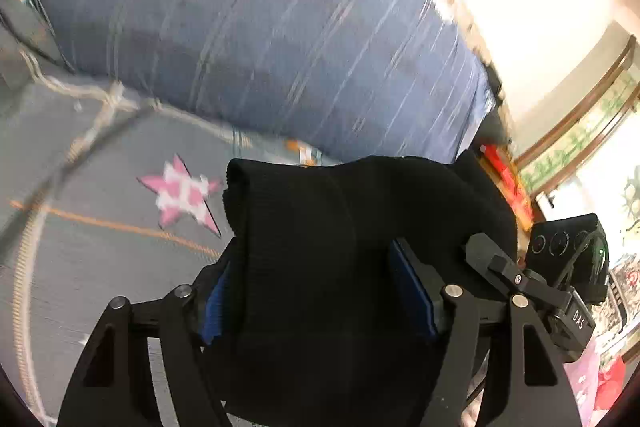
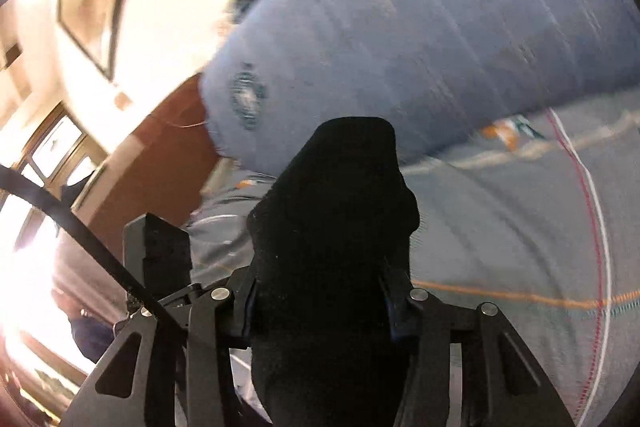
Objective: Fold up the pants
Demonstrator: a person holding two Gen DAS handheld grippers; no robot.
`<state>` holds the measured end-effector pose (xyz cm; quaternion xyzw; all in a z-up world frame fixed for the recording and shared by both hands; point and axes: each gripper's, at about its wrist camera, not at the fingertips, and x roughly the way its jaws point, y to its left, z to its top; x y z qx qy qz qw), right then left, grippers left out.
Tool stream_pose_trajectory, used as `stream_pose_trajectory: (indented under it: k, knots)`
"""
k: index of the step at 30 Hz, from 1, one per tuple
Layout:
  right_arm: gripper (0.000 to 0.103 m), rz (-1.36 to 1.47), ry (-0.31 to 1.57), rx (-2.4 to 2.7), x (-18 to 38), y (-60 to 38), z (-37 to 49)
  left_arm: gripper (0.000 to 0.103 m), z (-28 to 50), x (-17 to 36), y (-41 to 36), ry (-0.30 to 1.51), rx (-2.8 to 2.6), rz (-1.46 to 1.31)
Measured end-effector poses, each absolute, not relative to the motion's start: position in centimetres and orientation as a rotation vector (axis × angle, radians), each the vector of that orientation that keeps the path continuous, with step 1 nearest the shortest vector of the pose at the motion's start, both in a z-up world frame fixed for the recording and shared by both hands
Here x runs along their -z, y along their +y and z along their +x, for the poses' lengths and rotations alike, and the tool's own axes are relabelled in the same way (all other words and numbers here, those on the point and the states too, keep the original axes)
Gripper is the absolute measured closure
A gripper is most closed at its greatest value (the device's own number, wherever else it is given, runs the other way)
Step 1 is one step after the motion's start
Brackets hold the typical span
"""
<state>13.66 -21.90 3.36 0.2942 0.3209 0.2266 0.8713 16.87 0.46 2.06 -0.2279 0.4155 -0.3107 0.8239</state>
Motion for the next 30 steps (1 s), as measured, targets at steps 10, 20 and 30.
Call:
stream_pose_trajectory:
  k: [10,20,30]
  knots:
    - [0.053,0.642,0.689,-0.531,-3.4,-17.5,18.0,0.032,20.0,-2.4,5.2,0.874,0.528,-0.500]
    - [0.053,0.737,0.786,-0.487,2.7,-18.9,21.9,0.032,23.9,2.7,4.7,0.968,0.505,-0.519]
    - [0.051,0.716,0.865,-0.342,10.0,-21.4,24.5,0.032,27.4,10.4,4.7,1.054,0.424,-0.523]
